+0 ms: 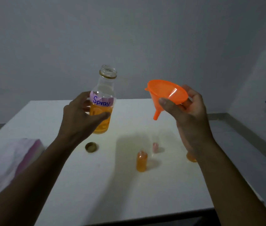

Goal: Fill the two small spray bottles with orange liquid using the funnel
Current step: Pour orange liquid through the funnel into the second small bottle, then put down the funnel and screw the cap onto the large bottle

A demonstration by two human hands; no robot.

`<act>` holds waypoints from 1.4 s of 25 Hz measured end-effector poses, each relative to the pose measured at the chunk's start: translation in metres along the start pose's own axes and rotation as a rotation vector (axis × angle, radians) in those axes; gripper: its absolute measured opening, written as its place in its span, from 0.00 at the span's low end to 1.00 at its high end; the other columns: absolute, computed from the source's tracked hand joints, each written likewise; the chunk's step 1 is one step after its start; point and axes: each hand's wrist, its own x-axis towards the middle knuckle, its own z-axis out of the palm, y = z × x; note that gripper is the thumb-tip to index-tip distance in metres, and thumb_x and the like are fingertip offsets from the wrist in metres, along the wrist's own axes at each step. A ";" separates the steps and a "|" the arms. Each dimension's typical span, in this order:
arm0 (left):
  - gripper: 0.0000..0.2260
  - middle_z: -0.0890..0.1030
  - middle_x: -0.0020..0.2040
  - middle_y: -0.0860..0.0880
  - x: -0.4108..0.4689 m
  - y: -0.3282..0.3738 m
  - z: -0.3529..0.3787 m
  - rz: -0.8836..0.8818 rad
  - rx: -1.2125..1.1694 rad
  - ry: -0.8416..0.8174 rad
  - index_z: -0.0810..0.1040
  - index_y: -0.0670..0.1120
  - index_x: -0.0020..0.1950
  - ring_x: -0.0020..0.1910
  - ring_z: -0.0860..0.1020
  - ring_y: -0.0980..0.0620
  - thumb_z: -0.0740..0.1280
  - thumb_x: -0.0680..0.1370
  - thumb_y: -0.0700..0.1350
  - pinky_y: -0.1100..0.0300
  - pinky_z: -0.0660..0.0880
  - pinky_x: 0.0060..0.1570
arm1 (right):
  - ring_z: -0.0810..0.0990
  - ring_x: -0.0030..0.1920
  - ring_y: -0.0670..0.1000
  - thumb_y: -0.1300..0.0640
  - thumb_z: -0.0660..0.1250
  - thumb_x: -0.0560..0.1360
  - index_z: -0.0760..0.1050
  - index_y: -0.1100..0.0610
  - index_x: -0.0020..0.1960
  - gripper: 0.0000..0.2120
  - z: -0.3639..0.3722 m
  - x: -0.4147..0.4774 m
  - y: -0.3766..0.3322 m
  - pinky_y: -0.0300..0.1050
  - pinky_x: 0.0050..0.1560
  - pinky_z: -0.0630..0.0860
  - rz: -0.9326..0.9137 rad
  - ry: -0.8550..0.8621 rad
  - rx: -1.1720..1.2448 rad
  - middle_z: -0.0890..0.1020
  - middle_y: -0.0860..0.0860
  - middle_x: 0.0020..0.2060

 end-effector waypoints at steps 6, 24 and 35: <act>0.28 0.79 0.54 0.54 -0.011 -0.061 -0.039 -0.203 -0.049 0.181 0.74 0.50 0.65 0.48 0.78 0.55 0.78 0.67 0.46 0.66 0.72 0.42 | 0.78 0.61 0.52 0.43 0.81 0.62 0.63 0.49 0.73 0.46 0.128 0.013 0.044 0.43 0.52 0.75 0.232 -0.144 -0.144 0.77 0.51 0.63; 0.33 0.74 0.68 0.53 -0.019 -0.129 -0.023 -0.406 -0.163 0.229 0.67 0.54 0.71 0.56 0.71 0.58 0.76 0.69 0.50 0.59 0.71 0.51 | 0.68 0.72 0.58 0.41 0.79 0.65 0.56 0.48 0.78 0.50 0.218 0.023 0.150 0.50 0.62 0.74 0.215 -0.356 -0.928 0.65 0.54 0.74; 0.33 0.73 0.69 0.52 -0.021 -0.136 -0.019 -0.429 -0.149 0.163 0.66 0.53 0.71 0.61 0.73 0.52 0.76 0.70 0.51 0.53 0.73 0.57 | 0.76 0.54 0.50 0.56 0.74 0.72 0.75 0.51 0.55 0.13 0.181 -0.033 0.142 0.37 0.46 0.76 -0.125 -0.247 -0.747 0.76 0.48 0.53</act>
